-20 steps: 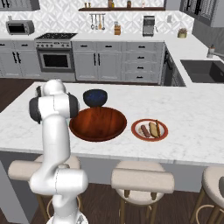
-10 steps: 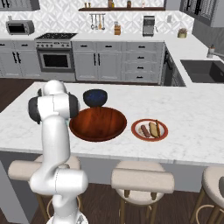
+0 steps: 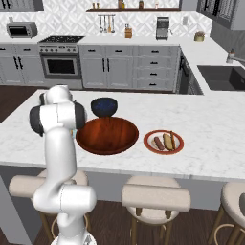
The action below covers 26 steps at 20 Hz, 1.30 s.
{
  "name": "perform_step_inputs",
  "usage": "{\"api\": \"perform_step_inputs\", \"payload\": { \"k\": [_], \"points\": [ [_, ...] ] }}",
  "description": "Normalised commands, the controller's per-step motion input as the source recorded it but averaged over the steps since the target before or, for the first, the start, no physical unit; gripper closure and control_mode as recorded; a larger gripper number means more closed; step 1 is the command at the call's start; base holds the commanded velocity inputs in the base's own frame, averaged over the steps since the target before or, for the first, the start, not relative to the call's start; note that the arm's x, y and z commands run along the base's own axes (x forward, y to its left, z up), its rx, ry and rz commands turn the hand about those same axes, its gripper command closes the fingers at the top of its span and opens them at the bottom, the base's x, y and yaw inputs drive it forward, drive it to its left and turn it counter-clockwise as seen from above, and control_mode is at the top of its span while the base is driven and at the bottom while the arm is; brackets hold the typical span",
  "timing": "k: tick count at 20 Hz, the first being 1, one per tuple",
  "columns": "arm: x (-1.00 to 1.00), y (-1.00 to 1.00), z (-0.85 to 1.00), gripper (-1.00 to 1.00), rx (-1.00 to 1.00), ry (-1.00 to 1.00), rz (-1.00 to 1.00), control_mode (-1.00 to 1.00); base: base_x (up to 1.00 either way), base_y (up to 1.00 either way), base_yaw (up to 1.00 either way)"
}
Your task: Place one bun and one sausage from the bowl on each plate.
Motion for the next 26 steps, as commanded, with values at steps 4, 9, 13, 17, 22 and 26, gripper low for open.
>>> {"api": "perform_step_inputs", "payload": {
  "k": [4,9,13,17,22,26],
  "points": [
    [-0.67,-0.20,0.85,-1.00,0.06,-0.03,0.00,-1.00,0.00,0.00,0.00],
    [-1.00,-0.56,0.69,-1.00,0.14,-0.09,0.00,-1.00,0.00,0.00,0.00],
    [-1.00,-0.60,0.59,-1.00,0.14,-0.07,0.00,-1.00,0.00,0.00,0.00],
    [-1.00,-0.60,0.66,-1.00,0.13,-0.06,-0.01,-1.00,0.00,0.00,0.00],
    [-0.88,-0.33,0.87,-1.00,0.08,-0.02,-0.03,-1.00,0.00,0.00,0.00],
    [-0.81,-0.26,1.00,-1.00,0.02,0.00,0.00,-1.00,0.00,0.00,0.00]
  ]
}}
